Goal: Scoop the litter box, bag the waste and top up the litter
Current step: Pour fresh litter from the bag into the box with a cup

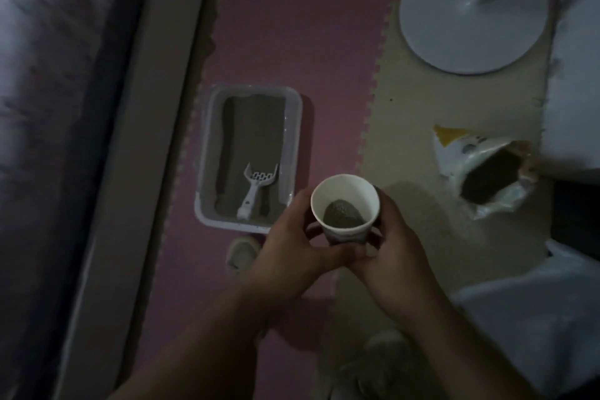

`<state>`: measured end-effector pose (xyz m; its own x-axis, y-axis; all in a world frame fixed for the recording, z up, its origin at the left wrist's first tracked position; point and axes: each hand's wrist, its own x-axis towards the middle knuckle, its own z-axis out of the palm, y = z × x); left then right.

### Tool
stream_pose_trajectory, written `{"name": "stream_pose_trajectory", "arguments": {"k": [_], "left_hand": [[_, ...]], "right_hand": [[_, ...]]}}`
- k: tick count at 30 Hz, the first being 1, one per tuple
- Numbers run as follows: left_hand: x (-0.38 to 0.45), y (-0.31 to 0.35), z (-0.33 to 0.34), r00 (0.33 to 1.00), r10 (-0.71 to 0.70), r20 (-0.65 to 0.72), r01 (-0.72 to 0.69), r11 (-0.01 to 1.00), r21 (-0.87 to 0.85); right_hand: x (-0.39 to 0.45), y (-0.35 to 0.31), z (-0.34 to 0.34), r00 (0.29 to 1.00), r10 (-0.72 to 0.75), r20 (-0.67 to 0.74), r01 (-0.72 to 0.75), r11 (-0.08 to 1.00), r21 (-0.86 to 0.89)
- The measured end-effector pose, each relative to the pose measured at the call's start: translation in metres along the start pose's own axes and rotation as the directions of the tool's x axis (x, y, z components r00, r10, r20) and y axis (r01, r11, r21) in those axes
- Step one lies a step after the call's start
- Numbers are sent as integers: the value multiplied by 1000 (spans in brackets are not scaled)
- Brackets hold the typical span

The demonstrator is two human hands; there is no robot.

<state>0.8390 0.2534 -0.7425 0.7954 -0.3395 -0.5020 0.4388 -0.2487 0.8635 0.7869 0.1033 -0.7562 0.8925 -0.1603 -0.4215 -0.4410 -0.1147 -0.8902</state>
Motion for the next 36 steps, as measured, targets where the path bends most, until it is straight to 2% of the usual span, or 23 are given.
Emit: {"name": "stream_pose_trajectory", "arguments": {"k": [4, 6, 8, 10, 13, 16, 22, 27, 29, 32, 36], "left_hand": [[-2, -29, -60, 998, -61, 14, 62, 998, -30], [3, -48, -94, 988, -143, -49, 141, 989, -41], [7, -67, -130, 941, -260, -216, 260, 965, -31], [12, -82, -163, 862, -352, -364, 371, 928, -19], [24, -105, -199, 778, -431, -458, 492, 871, 15], [45, -133, -214, 770, -458, -444, 559, 820, 122], [96, -186, -208, 826, -413, -383, 532, 794, 293], [129, -211, -204, 820, -471, -325, 561, 772, 298], [137, -223, -206, 791, -512, -336, 601, 755, 262], [138, -233, -211, 728, -590, -350, 653, 753, 88], [124, -227, -218, 709, -578, -404, 627, 779, -15]], "right_hand": [[13, 2, 56, 995, 95, -26, -95, 995, -10], [21, 3, 83, 986, 152, -69, -154, 988, -13], [27, 1, 106, 975, 187, -115, -194, 980, -44], [32, -3, 125, 962, 235, -139, -246, 967, -71], [46, -6, 148, 946, 271, -177, -296, 945, -137], [67, 1, 167, 944, 268, -193, -307, 928, -212], [98, 34, 188, 948, 277, -158, -313, 906, -286], [109, 59, 205, 939, 333, -91, -345, 892, -293], [114, 69, 213, 938, 339, -71, -343, 885, -315], [118, 78, 220, 936, 348, -59, -349, 884, -311], [120, 75, 224, 929, 369, -17, -357, 886, -296]]}}
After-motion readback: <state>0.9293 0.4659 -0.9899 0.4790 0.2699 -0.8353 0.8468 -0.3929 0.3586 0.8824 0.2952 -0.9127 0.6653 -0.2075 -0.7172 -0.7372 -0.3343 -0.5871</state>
